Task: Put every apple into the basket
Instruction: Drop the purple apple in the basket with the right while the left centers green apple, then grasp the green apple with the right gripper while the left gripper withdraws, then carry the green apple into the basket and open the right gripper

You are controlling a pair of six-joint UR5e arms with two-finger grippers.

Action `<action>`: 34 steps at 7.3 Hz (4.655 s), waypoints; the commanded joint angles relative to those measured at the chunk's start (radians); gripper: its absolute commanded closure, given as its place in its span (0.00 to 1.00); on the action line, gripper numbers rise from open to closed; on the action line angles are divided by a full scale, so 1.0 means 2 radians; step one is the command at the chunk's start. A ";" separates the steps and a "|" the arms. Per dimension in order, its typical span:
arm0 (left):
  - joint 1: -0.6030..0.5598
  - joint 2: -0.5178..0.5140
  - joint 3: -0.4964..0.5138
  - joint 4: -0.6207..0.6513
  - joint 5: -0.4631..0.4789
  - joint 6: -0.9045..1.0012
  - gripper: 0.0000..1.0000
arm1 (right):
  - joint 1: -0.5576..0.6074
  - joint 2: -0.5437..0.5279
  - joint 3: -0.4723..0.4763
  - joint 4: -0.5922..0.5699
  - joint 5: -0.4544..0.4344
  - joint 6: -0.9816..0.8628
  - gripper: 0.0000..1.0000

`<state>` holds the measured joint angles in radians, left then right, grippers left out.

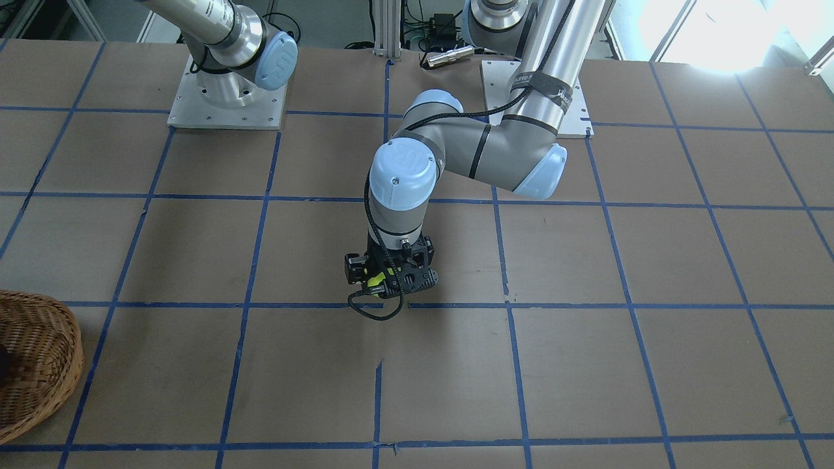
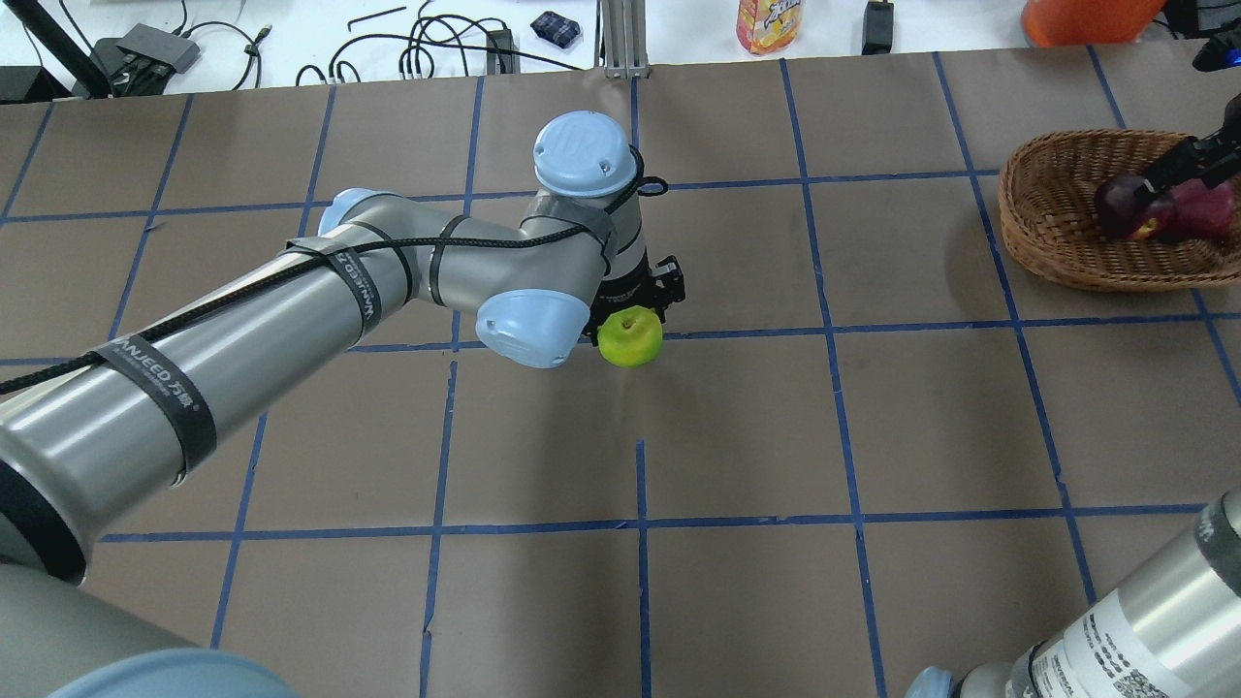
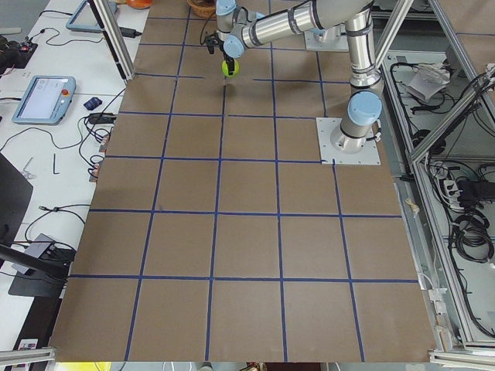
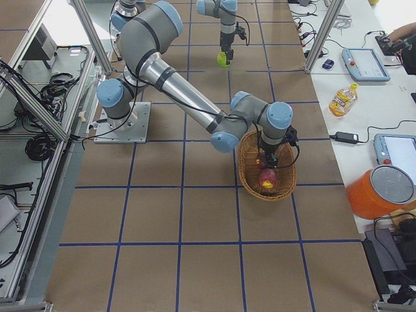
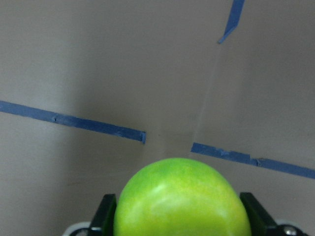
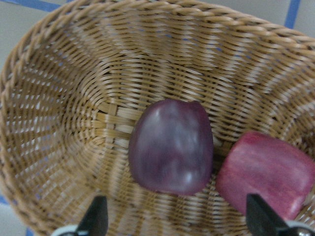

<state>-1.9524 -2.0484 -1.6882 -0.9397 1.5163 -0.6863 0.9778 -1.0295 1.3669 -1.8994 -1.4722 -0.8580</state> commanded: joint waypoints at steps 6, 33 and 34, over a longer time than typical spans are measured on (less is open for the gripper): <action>0.124 0.053 0.036 -0.121 0.004 0.286 0.00 | 0.288 -0.072 0.071 0.081 0.009 0.343 0.00; 0.192 0.184 0.100 -0.322 0.025 0.394 0.00 | 0.339 -0.065 0.037 0.026 -0.072 0.496 0.88; 0.185 0.187 0.101 -0.322 0.030 0.393 0.00 | 0.268 -0.062 0.015 0.063 -0.059 0.393 0.88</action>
<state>-1.5696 -1.6776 -1.4875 -1.5846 1.5741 0.1100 1.6708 -1.1493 1.4674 -1.8816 -1.6137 0.1424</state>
